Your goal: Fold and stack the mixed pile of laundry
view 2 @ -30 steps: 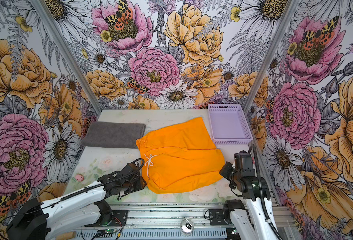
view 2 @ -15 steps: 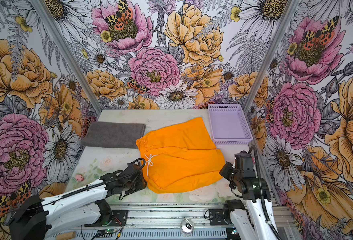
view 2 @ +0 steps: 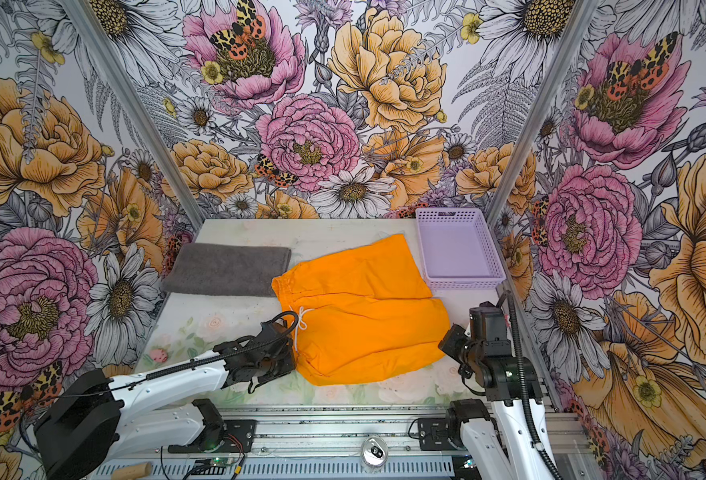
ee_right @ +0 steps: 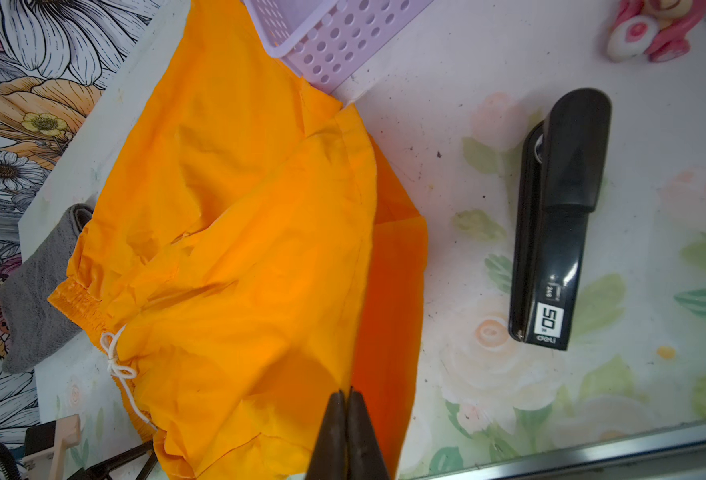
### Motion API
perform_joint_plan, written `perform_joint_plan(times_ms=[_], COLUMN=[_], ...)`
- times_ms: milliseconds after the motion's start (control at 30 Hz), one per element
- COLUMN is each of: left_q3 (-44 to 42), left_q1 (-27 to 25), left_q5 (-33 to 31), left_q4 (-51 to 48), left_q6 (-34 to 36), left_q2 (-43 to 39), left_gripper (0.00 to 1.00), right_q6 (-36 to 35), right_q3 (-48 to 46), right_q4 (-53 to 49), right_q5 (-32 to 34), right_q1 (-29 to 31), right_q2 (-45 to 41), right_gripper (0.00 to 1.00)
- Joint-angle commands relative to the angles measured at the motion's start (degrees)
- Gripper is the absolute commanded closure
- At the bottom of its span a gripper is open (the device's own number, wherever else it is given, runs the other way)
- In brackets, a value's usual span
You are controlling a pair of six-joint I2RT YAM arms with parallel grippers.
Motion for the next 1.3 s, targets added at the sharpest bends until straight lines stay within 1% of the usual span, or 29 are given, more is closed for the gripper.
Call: perform_joint_plan(times_ms=[0,167,333,533,667,833,1000,1067,1100,1133,1200,1267], left_q3=[-0.77,3.80,7.07,8.95,11.48,15.28,16.58,16.81,17.02,17.26,17.95,18.64], left_q1=[0.49,0.62,0.73,0.49,-1.82,-5.09,-10.83,-13.79,-15.07,-15.85,-16.14,-15.06], left_q5=[-1.40,-2.84,-4.35,-3.69,-5.06,-7.08,-8.68,-8.95,-11.15,-11.71,-12.68,-13.75], left_q4=[-4.62,-13.28,-24.15,-31.57,-35.73,-40.00,-41.99,-42.62,-42.92,-42.98,-42.89,-42.67], left_q6=[0.11,1.39,0.87,-0.97,-2.64,-5.32,-10.82,-13.32,-14.51,-15.25,-15.56,-14.50], left_q2=[-2.27,-8.10,-17.24,-24.26,-26.23,-27.17,-27.92,-28.05,-27.90,-27.84,-27.38,-26.38], left_gripper=[1.00,1.00,1.00,1.00,1.00,1.00,1.00,1.00,1.00,1.00,1.00,1.00], right_q6=[0.43,-1.71,-3.75,-4.34,-5.09,-6.99,-8.10,-8.41,-8.72,-8.93,-9.80,-10.87], right_q3=[0.11,3.24,7.49,10.13,13.27,20.18,25.71,27.31,28.11,28.94,30.28,30.57], right_q4=[1.22,0.02,-6.08,-11.80,-16.01,-22.28,-26.33,-26.73,-26.63,-26.32,-24.40,-21.10], right_q5=[0.16,1.27,4.50,6.27,6.83,8.92,9.77,9.86,9.92,10.07,10.23,9.90], right_q1=[-0.56,-0.55,-0.55,-0.55,-0.55,-0.51,-0.55,-0.55,-0.56,-0.57,-0.55,-0.51], right_q2=[-0.51,-0.10,-1.14,-3.15,-4.04,-3.78,-2.37,-1.63,-1.09,-0.40,1.53,4.16], right_gripper=[1.00,1.00,1.00,1.00,1.00,1.00,1.00,1.00,1.00,1.00,1.00,1.00])
